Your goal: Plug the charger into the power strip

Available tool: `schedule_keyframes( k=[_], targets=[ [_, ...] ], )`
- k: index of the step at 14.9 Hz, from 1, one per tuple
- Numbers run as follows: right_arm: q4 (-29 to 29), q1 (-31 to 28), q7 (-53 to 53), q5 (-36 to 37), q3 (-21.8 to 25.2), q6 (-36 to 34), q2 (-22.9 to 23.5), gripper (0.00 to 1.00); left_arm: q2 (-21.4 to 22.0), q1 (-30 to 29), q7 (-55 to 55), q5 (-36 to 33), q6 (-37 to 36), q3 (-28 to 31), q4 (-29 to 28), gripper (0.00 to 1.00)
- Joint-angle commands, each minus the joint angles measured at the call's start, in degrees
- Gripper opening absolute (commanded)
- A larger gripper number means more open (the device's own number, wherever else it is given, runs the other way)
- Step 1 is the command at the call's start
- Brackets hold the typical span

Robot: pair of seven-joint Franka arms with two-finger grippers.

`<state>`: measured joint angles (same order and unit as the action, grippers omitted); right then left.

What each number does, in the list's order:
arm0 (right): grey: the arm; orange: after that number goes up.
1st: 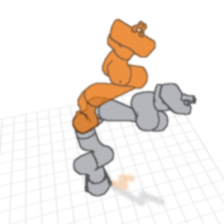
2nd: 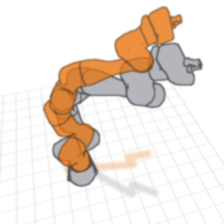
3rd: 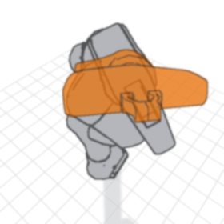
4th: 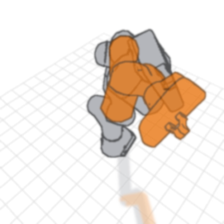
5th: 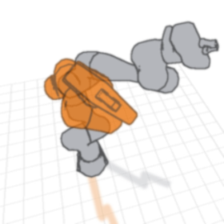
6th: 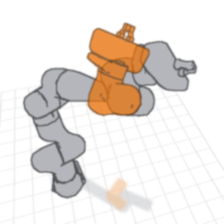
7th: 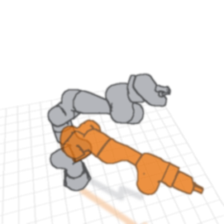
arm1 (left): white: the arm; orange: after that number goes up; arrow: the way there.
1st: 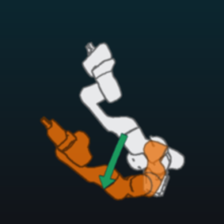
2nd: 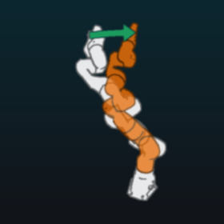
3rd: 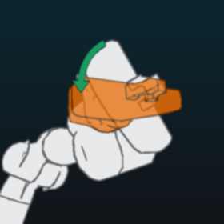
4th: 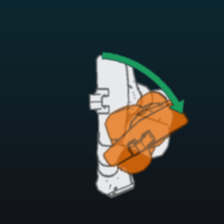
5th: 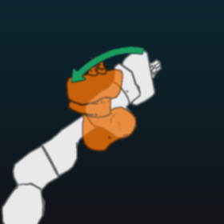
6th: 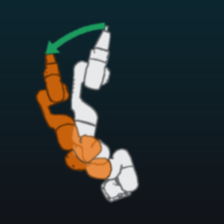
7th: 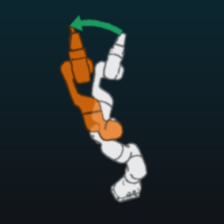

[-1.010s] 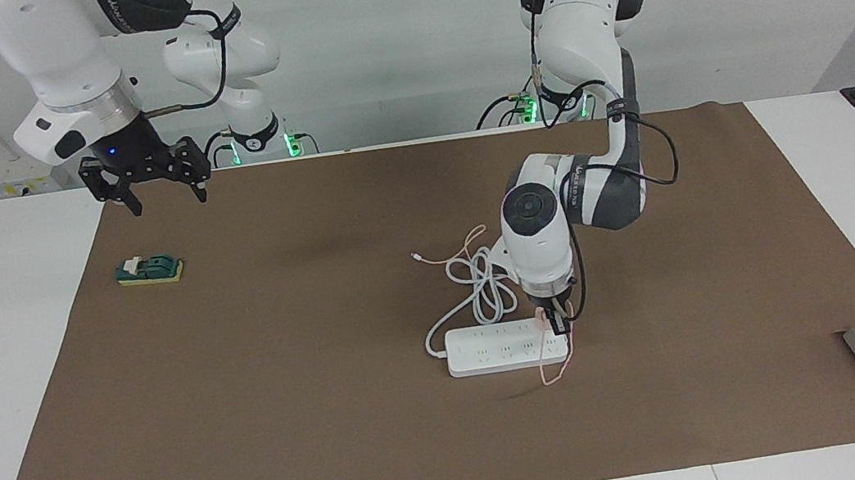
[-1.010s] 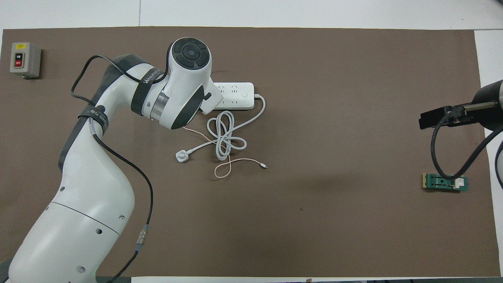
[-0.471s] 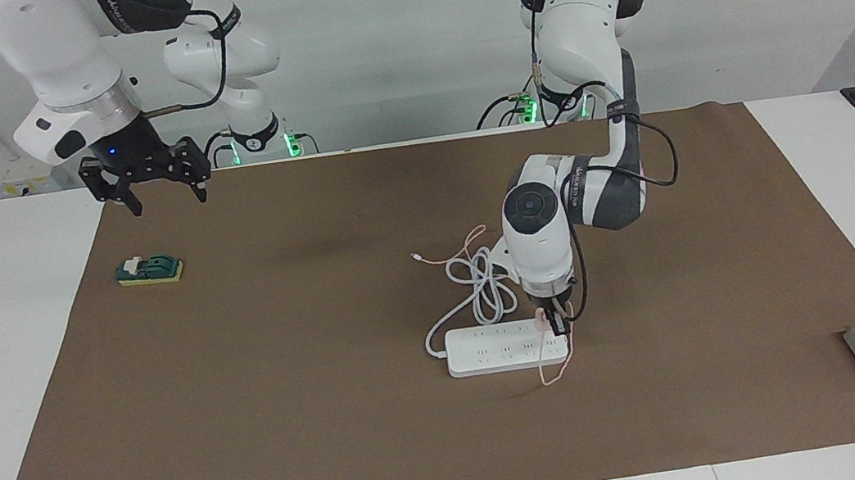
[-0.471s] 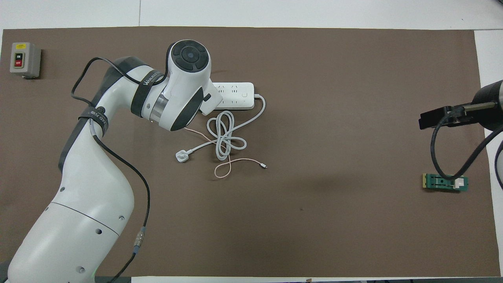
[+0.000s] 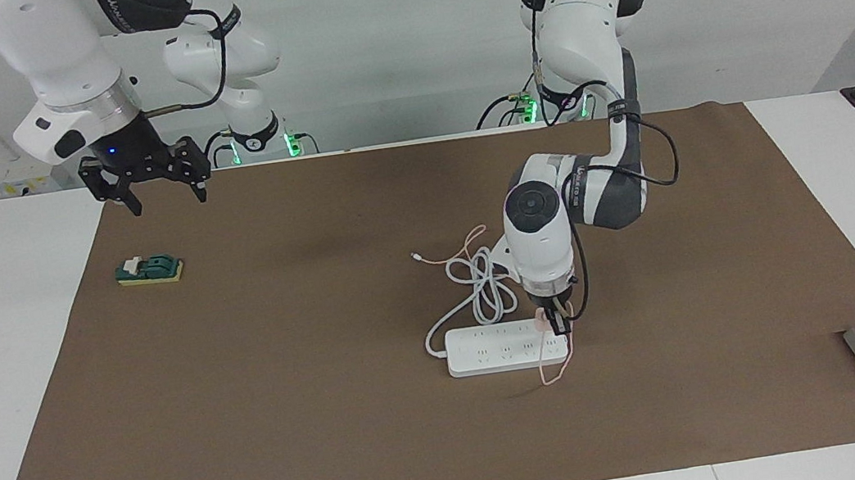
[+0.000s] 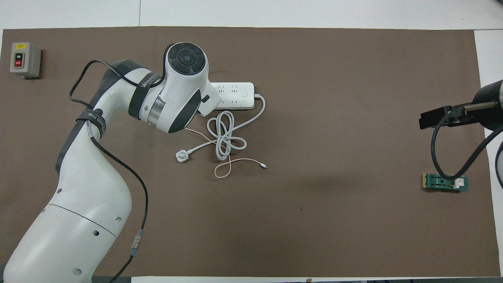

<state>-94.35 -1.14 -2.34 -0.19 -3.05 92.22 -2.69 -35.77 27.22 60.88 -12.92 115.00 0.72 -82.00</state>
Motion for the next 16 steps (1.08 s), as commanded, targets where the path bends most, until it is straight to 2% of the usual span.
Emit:
schedule_keyframes(
  k=[1,16],
  targets=[
    [-0.3,-0.4,0.6,0.8,-0.6,-0.2,-0.8,1.00,-1.8,-0.6,-0.9,1.2,3.8,0.0,-2.6,0.00],
    [-0.3,-0.5,0.5,0.8,-0.6,-0.4,-1.0,1.00,-1.4,-0.5,-0.8,1.9,4.1,0.0,-1.2,0.02]
  ],
)
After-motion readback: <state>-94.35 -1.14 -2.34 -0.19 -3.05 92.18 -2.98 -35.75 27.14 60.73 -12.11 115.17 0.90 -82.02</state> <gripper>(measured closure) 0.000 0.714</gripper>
